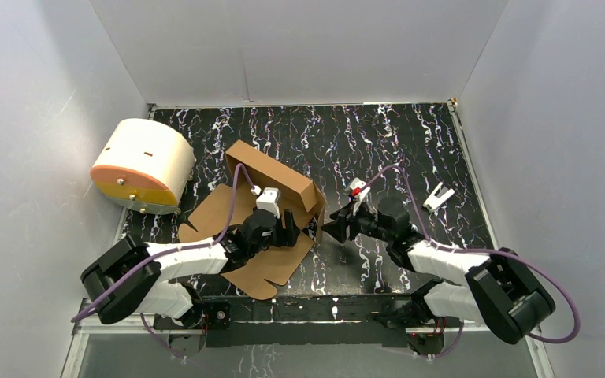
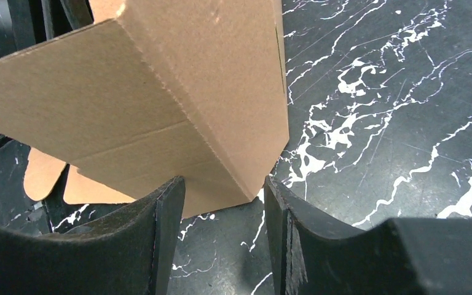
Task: Fold the paper box
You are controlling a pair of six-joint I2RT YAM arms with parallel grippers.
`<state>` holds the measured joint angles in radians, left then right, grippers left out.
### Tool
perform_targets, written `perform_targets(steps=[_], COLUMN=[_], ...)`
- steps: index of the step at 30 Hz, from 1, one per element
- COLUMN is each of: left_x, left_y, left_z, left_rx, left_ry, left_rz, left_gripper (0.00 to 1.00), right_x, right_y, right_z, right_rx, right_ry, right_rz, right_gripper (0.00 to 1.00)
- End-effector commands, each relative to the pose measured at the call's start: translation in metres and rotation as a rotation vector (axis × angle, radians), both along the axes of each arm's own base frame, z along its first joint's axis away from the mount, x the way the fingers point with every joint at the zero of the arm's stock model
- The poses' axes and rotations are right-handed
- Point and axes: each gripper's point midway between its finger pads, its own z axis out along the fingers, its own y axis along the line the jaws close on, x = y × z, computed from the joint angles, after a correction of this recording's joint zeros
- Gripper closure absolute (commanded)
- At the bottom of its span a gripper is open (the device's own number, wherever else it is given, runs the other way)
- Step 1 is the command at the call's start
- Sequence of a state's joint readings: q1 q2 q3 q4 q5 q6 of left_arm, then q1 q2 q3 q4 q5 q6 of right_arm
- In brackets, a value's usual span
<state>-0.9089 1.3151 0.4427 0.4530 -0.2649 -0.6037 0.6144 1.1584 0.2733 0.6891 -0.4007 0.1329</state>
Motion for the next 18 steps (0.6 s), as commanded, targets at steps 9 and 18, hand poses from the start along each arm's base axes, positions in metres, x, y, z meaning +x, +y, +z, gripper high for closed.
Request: perform_targets(steps=[9,18], left_x=[-0.022,-0.032], left_y=[0.02,0.002], left_z=[-0.049,-0.058], left_rx=[0.125,0.061], left_ry=[0.146,0.189], left_rz=[-0.007,-0.07], left_gripper=[0.52,0.61], right_x=[0.031,0.046], right_y=[0.026,0.045], right_z=[0.043,0.045], right_rx=[0.102,0.131], right_ry=[-0.119,-0.181], right_rz=[0.022,0.071], right_gripper=[0.38,0.38])
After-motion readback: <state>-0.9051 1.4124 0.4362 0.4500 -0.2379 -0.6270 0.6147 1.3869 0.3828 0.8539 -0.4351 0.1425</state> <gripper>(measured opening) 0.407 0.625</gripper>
